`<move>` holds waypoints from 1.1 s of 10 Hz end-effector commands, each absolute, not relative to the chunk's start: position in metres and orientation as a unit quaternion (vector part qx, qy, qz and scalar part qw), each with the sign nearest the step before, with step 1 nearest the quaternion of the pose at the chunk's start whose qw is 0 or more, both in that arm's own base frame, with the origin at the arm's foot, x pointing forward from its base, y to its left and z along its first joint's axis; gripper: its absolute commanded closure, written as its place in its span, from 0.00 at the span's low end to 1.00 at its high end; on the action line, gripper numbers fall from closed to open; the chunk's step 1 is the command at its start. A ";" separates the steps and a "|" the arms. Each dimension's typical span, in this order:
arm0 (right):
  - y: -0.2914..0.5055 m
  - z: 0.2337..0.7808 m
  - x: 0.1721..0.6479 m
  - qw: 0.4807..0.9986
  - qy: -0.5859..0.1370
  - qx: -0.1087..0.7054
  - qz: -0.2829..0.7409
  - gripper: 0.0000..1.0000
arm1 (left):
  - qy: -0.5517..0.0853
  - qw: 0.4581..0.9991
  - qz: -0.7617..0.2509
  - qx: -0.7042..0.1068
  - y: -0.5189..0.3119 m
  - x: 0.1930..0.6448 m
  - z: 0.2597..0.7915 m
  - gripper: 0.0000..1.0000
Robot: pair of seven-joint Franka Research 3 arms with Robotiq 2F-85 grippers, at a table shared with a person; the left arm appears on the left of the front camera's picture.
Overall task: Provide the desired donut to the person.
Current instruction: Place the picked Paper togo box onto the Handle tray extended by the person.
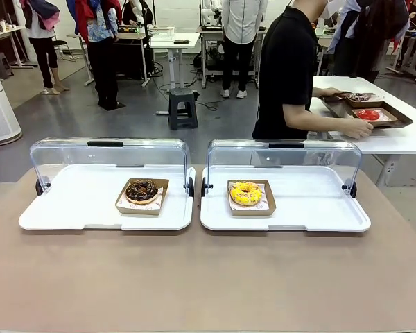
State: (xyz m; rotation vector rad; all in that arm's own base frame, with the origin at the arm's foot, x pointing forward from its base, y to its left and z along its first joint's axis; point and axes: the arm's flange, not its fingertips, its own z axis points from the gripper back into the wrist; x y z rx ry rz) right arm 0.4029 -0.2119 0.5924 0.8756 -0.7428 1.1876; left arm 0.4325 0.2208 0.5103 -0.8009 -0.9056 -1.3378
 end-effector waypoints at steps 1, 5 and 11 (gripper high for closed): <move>-0.210 0.592 0.402 0.676 -0.331 0.393 0.527 0.00 | -0.399 0.616 -0.579 -0.355 0.222 0.429 0.512 0.00; -0.210 0.592 0.402 0.676 -0.331 0.393 0.527 0.00 | -0.399 0.616 -0.579 -0.355 0.222 0.429 0.512 0.00; -0.210 0.592 0.402 0.676 -0.331 0.393 0.527 0.00 | -0.399 0.616 -0.579 -0.355 0.222 0.429 0.512 0.00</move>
